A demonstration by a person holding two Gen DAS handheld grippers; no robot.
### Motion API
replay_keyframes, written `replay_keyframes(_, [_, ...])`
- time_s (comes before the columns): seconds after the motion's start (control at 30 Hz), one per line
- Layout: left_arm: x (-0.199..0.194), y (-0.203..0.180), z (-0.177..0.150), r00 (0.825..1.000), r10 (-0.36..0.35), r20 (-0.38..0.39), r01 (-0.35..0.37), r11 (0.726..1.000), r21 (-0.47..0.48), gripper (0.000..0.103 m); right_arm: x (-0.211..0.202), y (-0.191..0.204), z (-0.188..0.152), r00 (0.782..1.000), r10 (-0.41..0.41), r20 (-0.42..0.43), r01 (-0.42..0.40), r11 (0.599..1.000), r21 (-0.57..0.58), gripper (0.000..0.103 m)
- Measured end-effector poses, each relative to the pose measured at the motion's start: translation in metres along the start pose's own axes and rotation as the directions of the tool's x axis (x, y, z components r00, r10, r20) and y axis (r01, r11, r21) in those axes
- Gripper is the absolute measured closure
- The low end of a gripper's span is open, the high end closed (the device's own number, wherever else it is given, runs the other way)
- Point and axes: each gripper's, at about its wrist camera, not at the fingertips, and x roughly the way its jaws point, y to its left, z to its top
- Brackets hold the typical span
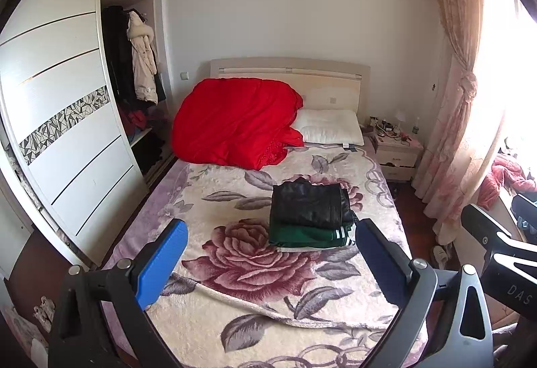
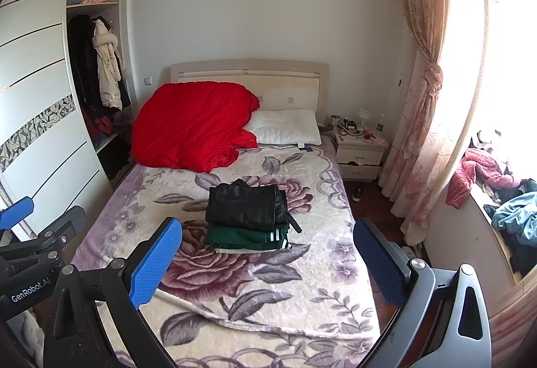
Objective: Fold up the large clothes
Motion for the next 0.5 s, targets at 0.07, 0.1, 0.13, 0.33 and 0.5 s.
replay_keyframes(0.07, [0.0001, 0.0002, -0.0004, 1.0, 0.001, 0.001, -0.001, 1.0, -0.001, 0.001, -0.0002, -0.0008, 0.0003, 1.0, 0.003, 0.001, -0.003, 1.0, 0.002, 0.0])
replay_keyframes(0.1, [0.0002, 0.0002, -0.0002, 1.0, 0.0, 0.0, 0.0, 1.0, -0.001, 0.001, 0.0002, 0.0003, 0.0003, 1.0, 0.002, 0.002, -0.002, 1.0, 0.001, 0.0])
replay_keyframes(0.13, [0.0002, 0.0003, -0.0005, 1.0, 0.0, 0.001, 0.0, 1.0, 0.0, 0.001, 0.0003, -0.0001, 0.0008, 1.0, 0.002, 0.003, -0.002, 1.0, 0.001, 0.0])
replay_keyframes(0.33, [0.0004, 0.0, -0.0005, 1.0, -0.001, 0.0, 0.001, 1.0, 0.0, 0.001, 0.0009, -0.0001, 0.0016, 1.0, 0.003, 0.005, -0.003, 1.0, -0.001, 0.0])
replay_keyframes(0.5, [-0.0002, 0.0019, -0.0002, 1.0, -0.007, 0.003, 0.007, 1.0, -0.01, 0.001, 0.0001, 0.0008, -0.0002, 1.0, 0.001, 0.003, -0.001, 1.0, 0.0, 0.0])
